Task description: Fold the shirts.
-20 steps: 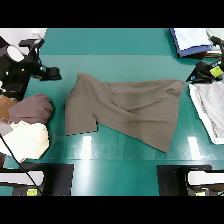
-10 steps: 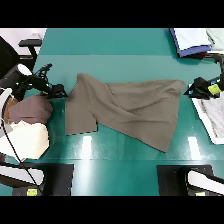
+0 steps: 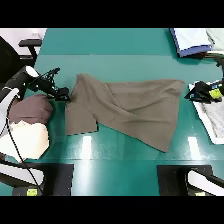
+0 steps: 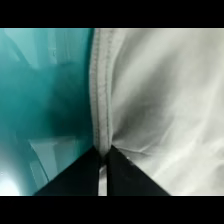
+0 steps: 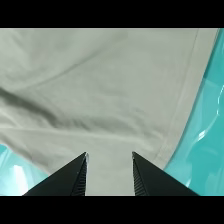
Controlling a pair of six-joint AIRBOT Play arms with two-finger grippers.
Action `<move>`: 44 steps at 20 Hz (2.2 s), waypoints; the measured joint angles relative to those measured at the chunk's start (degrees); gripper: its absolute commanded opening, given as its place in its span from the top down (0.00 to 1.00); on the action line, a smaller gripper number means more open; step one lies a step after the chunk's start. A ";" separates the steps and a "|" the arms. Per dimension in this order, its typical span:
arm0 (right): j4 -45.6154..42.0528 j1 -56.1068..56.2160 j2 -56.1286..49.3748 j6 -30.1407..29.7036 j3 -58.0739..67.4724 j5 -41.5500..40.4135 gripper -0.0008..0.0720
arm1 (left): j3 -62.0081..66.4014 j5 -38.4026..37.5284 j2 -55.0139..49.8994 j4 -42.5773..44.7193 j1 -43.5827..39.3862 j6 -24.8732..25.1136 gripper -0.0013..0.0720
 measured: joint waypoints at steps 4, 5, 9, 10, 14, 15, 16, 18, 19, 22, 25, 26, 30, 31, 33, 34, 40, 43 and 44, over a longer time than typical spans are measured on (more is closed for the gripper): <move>-4.98 -0.44 0.22 0.50 -0.17 3.65 0.53 | 0.00 -0.15 4.85 0.55 -0.04 0.11 0.95; -5.81 -0.85 0.39 0.68 -0.59 4.33 0.53 | 0.00 -0.35 6.45 0.79 -0.04 0.28 0.95; -7.54 -4.50 3.76 1.14 -9.11 4.83 0.23 | 0.00 -0.83 13.29 1.22 -0.04 1.11 0.95; -7.74 -5.49 5.11 1.16 -12.63 4.20 0.22 | 0.00 -0.87 14.62 1.22 -0.04 1.25 0.95; -6.58 -8.04 11.08 1.57 -28.96 1.90 0.23 | 0.00 -1.84 17.70 1.20 -0.07 1.40 0.95; -4.85 -8.28 12.63 1.64 -33.18 1.01 0.24 | 0.00 -1.95 18.05 1.18 -0.07 1.38 0.95; -2.95 -8.41 14.01 1.68 -36.81 0.00 0.26 | 0.00 -2.14 18.29 1.16 -0.07 1.36 0.95; 0.70 -7.91 16.55 1.79 -43.19 -2.23 0.26 | 0.00 -2.29 18.58 1.11 -0.07 1.25 0.95; 2.23 -7.02 17.68 2.08 -45.83 -3.37 0.26 | 0.00 -2.32 18.67 1.09 -0.07 1.22 0.95; 4.59 -2.89 19.93 4.22 -51.06 -6.78 0.30 | 0.00 -2.62 18.84 1.03 -0.07 1.03 0.95; 6.40 1.77 20.39 6.71 -53.24 -9.22 0.49 | 0.00 -2.91 18.88 1.05 -0.07 1.01 0.95; 6.49 3.19 19.98 7.45 -53.62 -10.16 0.58 | 0.00 -2.99 18.88 1.05 -0.07 1.01 0.95; 7.15 9.75 16.85 8.61 -52.89 -14.27 0.96 | 0.00 -3.10 19.02 1.05 -0.07 1.01 0.95; 7.08 11.50 16.33 8.63 -51.58 -15.76 0.96 | 0.00 -3.10 19.37 1.05 -0.07 0.98 0.95; 4.68 13.70 16.48 8.81 -47.80 -18.38 0.96 | -0.02 -2.73 20.98 1.05 -0.07 0.98 0.95; 4.04 14.43 17.09 8.94 -45.33 -18.73 0.96 | 0.04 -2.29 22.34 1.05 -0.07 0.96 0.95; 0.17 12.72 24.22 8.79 -21.46 -17.81 0.96 | 6.99 -0.83 34.16 1.05 -0.11 -1.40 0.95; -1.38 9.14 25.59 6.95 -5.07 -15.85 0.96 | 15.28 0.68 40.39 1.01 -0.11 -3.45 0.95; -1.79 7.93 25.46 6.14 0.55 -14.91 0.96 | 18.60 1.14 42.21 1.01 -0.09 -4.20 0.95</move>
